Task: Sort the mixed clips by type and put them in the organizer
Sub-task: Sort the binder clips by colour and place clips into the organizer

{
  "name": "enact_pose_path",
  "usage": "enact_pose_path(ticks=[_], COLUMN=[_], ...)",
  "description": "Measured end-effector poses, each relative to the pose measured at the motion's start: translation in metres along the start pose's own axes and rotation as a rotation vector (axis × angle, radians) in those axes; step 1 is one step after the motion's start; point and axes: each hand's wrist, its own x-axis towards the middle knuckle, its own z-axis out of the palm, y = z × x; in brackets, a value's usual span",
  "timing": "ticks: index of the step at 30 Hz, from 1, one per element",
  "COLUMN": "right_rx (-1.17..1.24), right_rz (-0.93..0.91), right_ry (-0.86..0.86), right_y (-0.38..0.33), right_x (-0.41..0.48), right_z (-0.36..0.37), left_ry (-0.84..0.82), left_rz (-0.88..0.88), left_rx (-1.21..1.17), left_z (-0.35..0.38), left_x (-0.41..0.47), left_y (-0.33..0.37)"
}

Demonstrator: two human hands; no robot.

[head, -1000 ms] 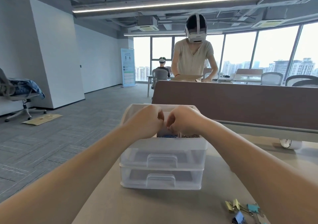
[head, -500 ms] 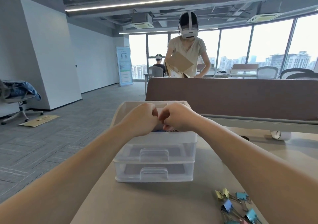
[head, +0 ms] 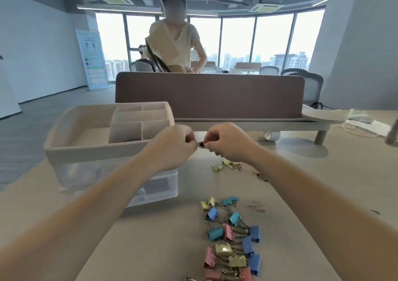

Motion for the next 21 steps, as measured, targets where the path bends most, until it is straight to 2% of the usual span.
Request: enact_pose_path(ticks=[6, 12, 15, 21], right_rx=[-0.077, -0.189, -0.231, -0.312], right_rz=[0.175, 0.306, 0.315, 0.250], right_ry=[-0.073, -0.321, -0.428, -0.409], right_y=[0.088, 0.143, 0.155, 0.161], right_x=[-0.050, -0.082, -0.090, -0.087], right_z=[-0.005, 0.001, 0.008, 0.026], left_ry=[-0.245, -0.483, -0.534, -0.575], left_rz=[0.078, 0.142, 0.181, 0.134], left_rx=[0.005, 0.100, 0.189, 0.230], left_z=[0.081, 0.150, 0.173, 0.201], left_x=[0.018, 0.030, 0.032, 0.036], left_y=[0.029, 0.045, 0.048, 0.051])
